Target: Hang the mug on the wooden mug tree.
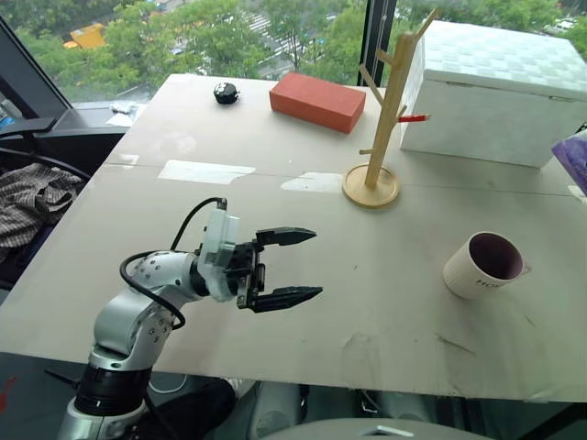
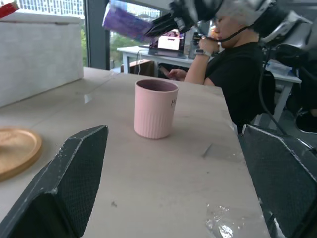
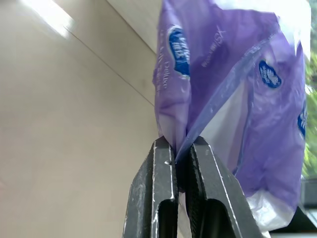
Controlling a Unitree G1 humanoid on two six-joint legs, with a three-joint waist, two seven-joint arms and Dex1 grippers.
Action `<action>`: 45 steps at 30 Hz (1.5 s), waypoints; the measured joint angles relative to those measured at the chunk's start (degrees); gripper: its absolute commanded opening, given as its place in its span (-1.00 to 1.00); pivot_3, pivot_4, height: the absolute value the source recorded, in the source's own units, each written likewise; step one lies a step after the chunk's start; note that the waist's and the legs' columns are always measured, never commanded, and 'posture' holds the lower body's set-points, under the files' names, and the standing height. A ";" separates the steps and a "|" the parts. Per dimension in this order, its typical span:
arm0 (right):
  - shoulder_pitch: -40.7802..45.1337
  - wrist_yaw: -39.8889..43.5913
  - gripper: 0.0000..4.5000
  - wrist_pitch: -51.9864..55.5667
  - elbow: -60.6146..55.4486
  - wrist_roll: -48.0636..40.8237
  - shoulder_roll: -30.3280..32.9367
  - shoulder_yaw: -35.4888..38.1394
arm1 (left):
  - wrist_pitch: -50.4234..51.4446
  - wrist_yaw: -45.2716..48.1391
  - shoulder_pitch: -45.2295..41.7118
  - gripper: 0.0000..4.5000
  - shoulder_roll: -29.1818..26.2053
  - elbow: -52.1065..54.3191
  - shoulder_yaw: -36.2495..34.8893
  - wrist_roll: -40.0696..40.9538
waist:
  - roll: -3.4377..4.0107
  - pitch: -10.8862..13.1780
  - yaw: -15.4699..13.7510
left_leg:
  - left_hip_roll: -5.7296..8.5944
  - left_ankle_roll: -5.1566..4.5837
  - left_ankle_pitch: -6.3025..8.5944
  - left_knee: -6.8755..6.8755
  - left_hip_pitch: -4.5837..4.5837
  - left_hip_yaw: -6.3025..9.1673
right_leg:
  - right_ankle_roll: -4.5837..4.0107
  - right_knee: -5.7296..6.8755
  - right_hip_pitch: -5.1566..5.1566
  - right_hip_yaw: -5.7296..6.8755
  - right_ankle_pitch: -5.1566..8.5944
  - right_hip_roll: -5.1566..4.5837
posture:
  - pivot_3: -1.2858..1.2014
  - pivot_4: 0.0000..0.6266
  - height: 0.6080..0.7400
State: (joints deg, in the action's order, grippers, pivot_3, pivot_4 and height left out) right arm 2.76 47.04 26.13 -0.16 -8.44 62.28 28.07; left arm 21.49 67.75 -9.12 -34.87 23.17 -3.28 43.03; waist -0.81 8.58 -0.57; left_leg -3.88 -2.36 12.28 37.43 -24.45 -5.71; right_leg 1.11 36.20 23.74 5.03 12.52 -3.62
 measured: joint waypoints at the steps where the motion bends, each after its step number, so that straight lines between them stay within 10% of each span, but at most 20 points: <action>1: 1.52 -0.09 -0.99 -1.38 2.75 1.00 -0.21 -2.54 | 0.03 -0.24 -0.30 1.00 0.31 0.04 -0.09 0.11 | 0.04 0.01 0.04 | 0.00 0.00 0.00 -0.01 -0.01 -0.02 | 0.00 0.05 0.02 -0.05 0.00 0.03 | 0.03 -0.52 1.00; 4: 12.51 -0.50 -0.99 -9.54 19.21 5.84 -2.66 -13.53 | 0.42 -1.83 -2.41 1.00 1.70 0.30 -0.49 1.75 | 0.07 0.04 0.53 | 0.01 0.01 -0.01 -0.02 0.06 -0.11 | 0.05 0.24 0.10 -0.22 -0.03 0.09 | 0.03 -0.52 1.00; 13: 15.53 3.34 0.96 -18.75 32.33 6.43 -2.79 -17.43 | 1.10 -7.19 -4.19 1.00 4.86 1.41 0.43 2.16 | 0.14 0.07 -0.59 | 0.05 0.02 -0.02 -0.03 0.12 -0.30 | 0.25 0.34 0.11 -0.36 -0.12 0.02 | 0.03 -0.52 1.00; 23: -24.37 14.32 0.98 6.47 -17.14 -11.17 -9.90 20.65 | 2.28 -6.39 -4.05 1.00 3.73 1.71 1.62 2.15 | -0.01 0.01 -1.42 | -0.26 0.28 0.16 -0.11 0.52 -0.18 | 0.09 0.33 -0.18 -0.31 0.09 0.06 | 0.03 -0.52 1.00; 32: -25.63 -0.58 0.98 10.64 -29.27 -12.90 -27.53 12.17 | 3.12 0.51 -2.47 1.00 -1.92 -0.42 1.64 1.90 | 0.04 -0.02 0.01 | -0.19 0.23 0.14 -0.20 0.59 -0.25 | 0.06 0.36 -0.08 -0.52 0.09 -0.03 | 0.03 -0.52 1.00; 44: -17.71 -9.59 0.98 6.99 -23.19 -10.57 -29.81 1.73 | 3.42 1.89 -1.96 1.00 -3.65 -0.47 1.60 1.28 | 0.05 0.00 -0.18 | -0.18 0.25 0.16 -0.22 0.54 -0.29 | 0.06 0.36 0.00 -0.54 0.09 -0.03 | 0.03 -0.52 1.00; 45: -16.92 -10.06 0.75 6.34 -22.11 -10.38 -30.00 0.85 | 3.46 1.87 -1.96 1.00 -3.71 -0.47 1.58 1.26 | 0.05 0.00 -0.14 | -0.18 0.23 0.14 -0.23 0.54 -0.29 | 0.05 0.36 0.00 -0.54 0.09 -0.01 | 0.03 -0.52 1.00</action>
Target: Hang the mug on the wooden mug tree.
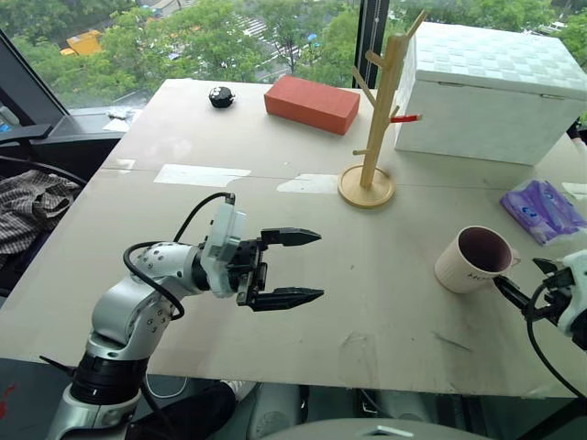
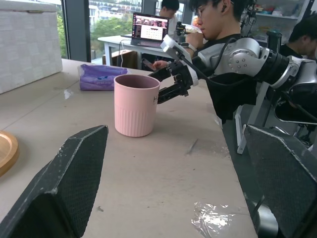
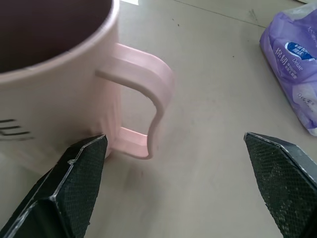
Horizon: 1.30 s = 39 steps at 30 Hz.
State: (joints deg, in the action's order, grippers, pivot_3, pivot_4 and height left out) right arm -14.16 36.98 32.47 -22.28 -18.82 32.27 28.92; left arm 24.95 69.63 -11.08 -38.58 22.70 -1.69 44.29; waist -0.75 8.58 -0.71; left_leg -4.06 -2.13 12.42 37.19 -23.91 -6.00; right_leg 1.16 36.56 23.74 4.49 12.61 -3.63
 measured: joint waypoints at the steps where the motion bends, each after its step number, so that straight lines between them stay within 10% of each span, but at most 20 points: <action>1: 0.63 -0.22 0.63 -0.51 0.81 0.26 -0.09 -0.77 | 0.00 -0.03 0.00 1.00 -0.03 0.00 0.00 -0.01 | 0.00 0.00 0.02 | -0.01 -0.15 -0.09 0.00 0.00 0.00 | 0.00 0.00 0.00 -0.01 0.00 0.02 | 0.03 -0.52 1.00; 9: 5.08 -1.06 -0.99 -4.56 5.47 -0.01 -1.21 -4.48 | 0.71 -1.92 0.91 1.00 -0.21 0.85 -0.32 0.01 | 0.02 0.03 -0.10 | -0.01 -0.16 -0.09 -0.02 0.00 -0.01 | 0.00 -0.01 0.00 -0.01 0.00 0.02 | 0.03 -0.52 1.00; 18: 7.03 1.49 -0.99 -6.80 6.77 -2.18 1.14 -4.59 | -0.06 -6.42 2.67 1.00 1.01 1.66 -2.89 -0.05 | 0.07 0.08 -0.08 | -0.01 -0.16 -0.09 -0.03 0.00 -0.05 | 0.00 -0.02 0.01 -0.05 0.00 0.00 | 0.03 -0.52 1.00; 26: 35.66 10.34 -0.99 -1.52 13.32 -5.88 15.15 -12.53 | -8.57 -10.99 7.77 1.00 8.07 0.32 -7.39 -2.03 | 0.06 0.21 1.17 | -0.03 -0.17 -0.09 -0.12 0.02 -0.18 | -0.03 -0.01 0.13 -0.18 -0.02 0.08 | 0.03 -0.52 1.00; 39: 72.08 24.03 -0.99 -8.15 43.76 5.83 12.06 -34.32 | -11.73 -11.36 17.48 1.00 11.50 3.72 -13.68 3.06 | 0.01 0.27 1.27 | -0.02 -0.24 -0.06 -0.03 -0.86 -0.52 | 0.00 0.05 1.05 -0.46 -0.31 0.08 | 0.03 -0.52 1.00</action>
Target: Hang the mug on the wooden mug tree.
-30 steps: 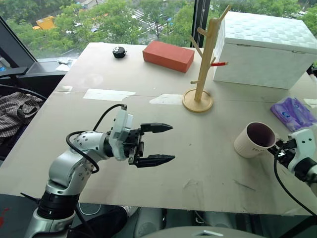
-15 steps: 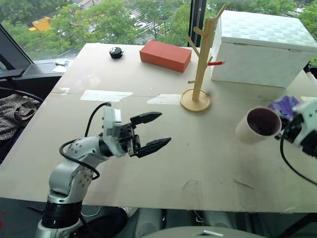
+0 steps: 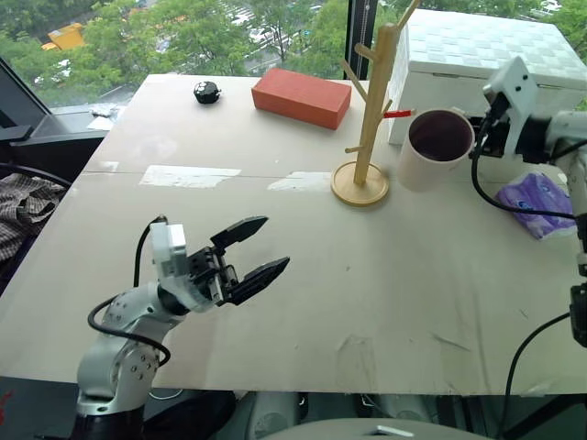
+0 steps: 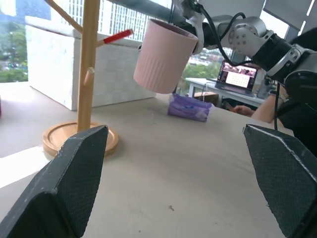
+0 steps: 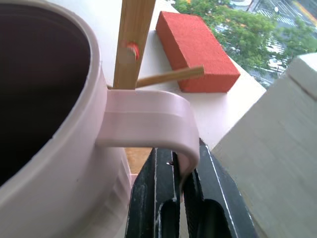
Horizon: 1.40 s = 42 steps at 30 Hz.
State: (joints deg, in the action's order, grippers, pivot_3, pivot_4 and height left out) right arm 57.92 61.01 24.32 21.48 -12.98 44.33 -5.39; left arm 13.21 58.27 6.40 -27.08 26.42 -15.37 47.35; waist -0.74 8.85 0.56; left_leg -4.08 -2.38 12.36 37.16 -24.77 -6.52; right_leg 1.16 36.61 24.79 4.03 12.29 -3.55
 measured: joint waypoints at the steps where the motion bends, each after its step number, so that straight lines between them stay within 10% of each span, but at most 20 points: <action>1: 2.39 -0.06 -0.99 0.56 1.83 1.58 -0.92 -1.63 | -0.41 -0.16 1.29 1.00 0.61 1.22 -1.53 2.08 | 0.00 0.00 0.04 | -0.01 0.00 0.00 0.00 0.02 -0.01 | 0.00 0.02 0.00 -0.01 0.00 0.00 | 0.03 -0.52 1.00; 17: 18.80 -0.30 -0.99 -0.62 25.19 12.79 -11.87 -8.13 | -4.04 -1.74 9.33 1.00 1.05 3.52 -5.54 3.70 | 0.04 -0.01 0.56 | -0.04 -0.02 0.01 0.07 0.09 -0.11 | -0.18 0.17 0.03 -0.03 0.06 0.01 | 0.03 -0.52 1.00; 26: 19.64 -1.52 0.34 -8.51 31.83 16.34 -12.17 -7.50 | -4.01 -0.94 7.97 1.00 -0.44 3.27 -6.35 4.03 | 0.05 0.00 0.20 | -0.04 0.00 0.00 0.05 0.04 -0.15 | -0.09 0.13 0.05 -0.07 0.00 -0.03 | 0.03 -0.52 1.00; 42: -39.07 2.43 0.34 -3.50 -13.18 -4.35 3.63 22.70 | 2.82 -9.78 6.81 1.00 -3.19 0.61 0.23 -5.70 | 0.03 -0.05 0.13 | -0.06 -0.01 0.01 0.06 0.22 -0.14 | 0.01 0.17 -0.05 -0.11 0.01 0.03 | 0.03 -0.52 1.00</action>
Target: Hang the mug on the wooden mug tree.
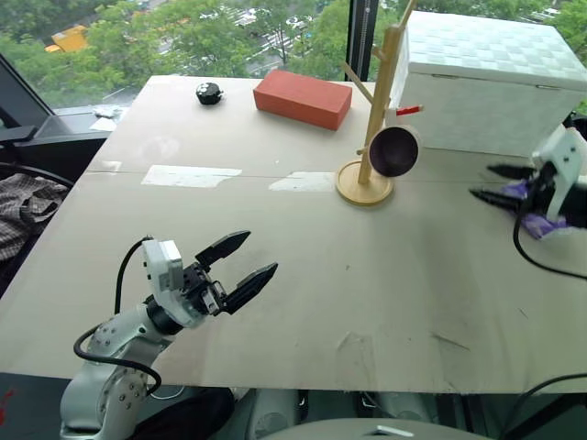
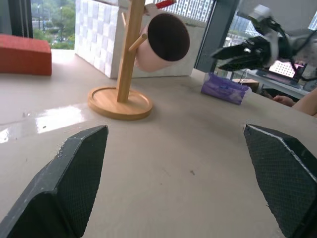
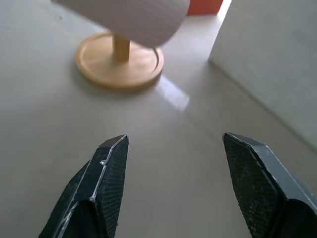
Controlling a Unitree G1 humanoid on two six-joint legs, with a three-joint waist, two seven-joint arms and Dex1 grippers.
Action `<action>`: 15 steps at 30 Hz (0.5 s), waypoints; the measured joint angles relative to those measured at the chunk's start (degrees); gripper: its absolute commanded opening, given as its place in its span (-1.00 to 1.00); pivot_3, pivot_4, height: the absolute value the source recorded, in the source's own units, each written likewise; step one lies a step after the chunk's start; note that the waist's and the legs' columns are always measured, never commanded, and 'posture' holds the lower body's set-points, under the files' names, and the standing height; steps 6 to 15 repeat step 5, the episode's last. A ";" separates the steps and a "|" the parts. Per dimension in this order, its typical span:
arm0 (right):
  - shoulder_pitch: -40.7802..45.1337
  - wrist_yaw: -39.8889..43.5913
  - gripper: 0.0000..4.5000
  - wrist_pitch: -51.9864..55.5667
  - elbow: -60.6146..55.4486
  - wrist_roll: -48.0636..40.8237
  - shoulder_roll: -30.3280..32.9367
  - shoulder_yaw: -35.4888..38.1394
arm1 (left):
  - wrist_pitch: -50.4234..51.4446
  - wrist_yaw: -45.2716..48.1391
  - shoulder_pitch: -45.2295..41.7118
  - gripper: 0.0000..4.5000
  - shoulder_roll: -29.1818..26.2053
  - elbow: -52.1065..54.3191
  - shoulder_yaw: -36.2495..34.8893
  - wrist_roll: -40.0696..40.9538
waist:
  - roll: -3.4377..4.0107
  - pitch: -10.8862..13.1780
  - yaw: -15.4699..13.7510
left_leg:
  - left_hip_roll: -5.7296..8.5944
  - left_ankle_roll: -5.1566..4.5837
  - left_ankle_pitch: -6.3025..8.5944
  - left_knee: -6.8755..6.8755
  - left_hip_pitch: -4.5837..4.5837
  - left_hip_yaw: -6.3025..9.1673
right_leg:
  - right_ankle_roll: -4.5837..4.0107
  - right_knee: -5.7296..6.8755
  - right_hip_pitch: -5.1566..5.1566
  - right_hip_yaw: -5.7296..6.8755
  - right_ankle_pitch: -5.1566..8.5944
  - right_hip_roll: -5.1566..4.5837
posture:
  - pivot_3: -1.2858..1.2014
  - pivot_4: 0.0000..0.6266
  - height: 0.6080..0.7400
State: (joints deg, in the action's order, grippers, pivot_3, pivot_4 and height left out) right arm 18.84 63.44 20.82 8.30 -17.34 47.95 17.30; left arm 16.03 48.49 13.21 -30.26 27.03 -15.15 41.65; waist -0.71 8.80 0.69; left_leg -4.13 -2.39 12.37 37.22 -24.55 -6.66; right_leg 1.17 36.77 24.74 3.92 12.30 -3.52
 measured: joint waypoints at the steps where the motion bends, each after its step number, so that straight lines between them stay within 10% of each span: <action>1: -4.66 -0.87 0.34 0.23 -2.80 -0.95 -0.32 2.16 | 0.57 -0.80 -0.03 1.00 -0.82 -0.24 0.19 -1.27 | 0.02 -0.02 -0.02 | 0.00 0.00 0.00 -0.01 0.03 0.02 | 0.06 0.00 -0.01 -0.01 0.16 0.01 | 0.03 -0.52 1.00; 15: -13.44 -4.28 0.34 0.17 -9.96 -2.46 -2.86 5.19 | 1.05 -1.22 0.34 1.00 -2.23 -2.19 1.21 -4.61 | 0.01 -0.02 0.20 | -0.05 0.01 0.01 -0.01 0.24 -0.07 | -0.04 0.01 -0.10 -0.14 0.21 0.05 | 0.03 -0.52 1.00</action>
